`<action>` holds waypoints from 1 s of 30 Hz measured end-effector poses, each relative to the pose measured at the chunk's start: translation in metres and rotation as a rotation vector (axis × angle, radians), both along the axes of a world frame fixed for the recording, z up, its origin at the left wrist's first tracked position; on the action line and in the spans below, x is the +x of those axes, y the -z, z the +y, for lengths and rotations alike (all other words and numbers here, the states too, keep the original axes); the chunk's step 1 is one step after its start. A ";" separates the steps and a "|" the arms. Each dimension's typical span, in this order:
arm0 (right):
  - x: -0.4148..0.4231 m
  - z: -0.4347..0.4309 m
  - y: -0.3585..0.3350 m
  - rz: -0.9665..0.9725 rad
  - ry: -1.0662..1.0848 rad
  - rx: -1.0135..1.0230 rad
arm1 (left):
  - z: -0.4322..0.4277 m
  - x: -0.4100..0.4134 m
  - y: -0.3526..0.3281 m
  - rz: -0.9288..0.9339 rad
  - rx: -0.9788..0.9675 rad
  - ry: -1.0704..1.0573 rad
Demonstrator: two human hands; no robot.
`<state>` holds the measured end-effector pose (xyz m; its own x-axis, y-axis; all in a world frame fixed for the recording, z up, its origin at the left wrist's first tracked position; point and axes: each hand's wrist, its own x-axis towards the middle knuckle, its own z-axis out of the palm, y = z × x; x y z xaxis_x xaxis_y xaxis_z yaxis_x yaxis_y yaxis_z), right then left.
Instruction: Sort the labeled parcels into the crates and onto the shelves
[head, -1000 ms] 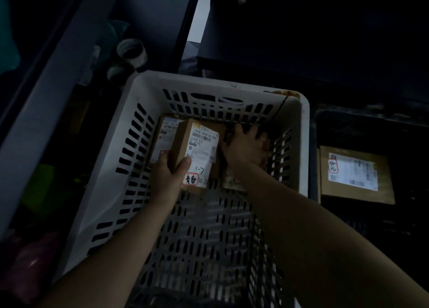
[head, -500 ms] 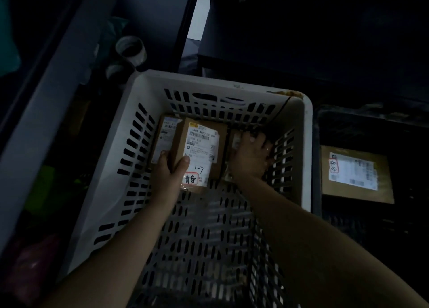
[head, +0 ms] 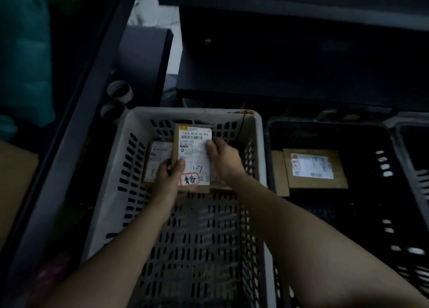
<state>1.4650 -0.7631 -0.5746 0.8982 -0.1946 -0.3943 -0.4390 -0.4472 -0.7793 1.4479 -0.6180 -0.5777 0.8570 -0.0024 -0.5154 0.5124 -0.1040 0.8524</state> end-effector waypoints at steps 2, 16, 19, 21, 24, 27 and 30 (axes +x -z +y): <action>-0.007 -0.011 -0.031 -0.017 0.021 0.139 | -0.017 -0.001 -0.026 -0.038 -0.012 0.058; -0.128 -0.257 -0.112 -0.162 0.427 -0.155 | -0.227 -0.047 -0.096 -0.337 0.283 0.746; -0.166 -0.317 -0.104 -0.160 0.526 -0.156 | -0.283 -0.068 -0.096 -0.367 0.325 0.826; -0.189 -0.360 -0.098 -0.186 0.592 -0.152 | -0.325 -0.084 -0.095 -0.403 0.359 0.870; -0.222 -0.426 -0.085 -0.184 0.668 -0.143 | -0.390 -0.105 -0.087 -0.474 0.421 0.911; -0.253 -0.488 -0.070 -0.100 0.651 -0.184 | -0.449 -0.118 -0.077 -0.540 0.546 0.973; -0.275 -0.534 -0.056 -0.007 0.585 -0.246 | -0.488 -0.124 -0.070 -0.638 0.694 1.034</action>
<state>1.1897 -1.2970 -0.5190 0.6180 -0.7383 -0.2701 -0.6604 -0.3012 -0.6878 1.3240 -1.1062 -0.5081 0.7078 -0.6777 -0.1992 -0.5064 -0.6834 0.5259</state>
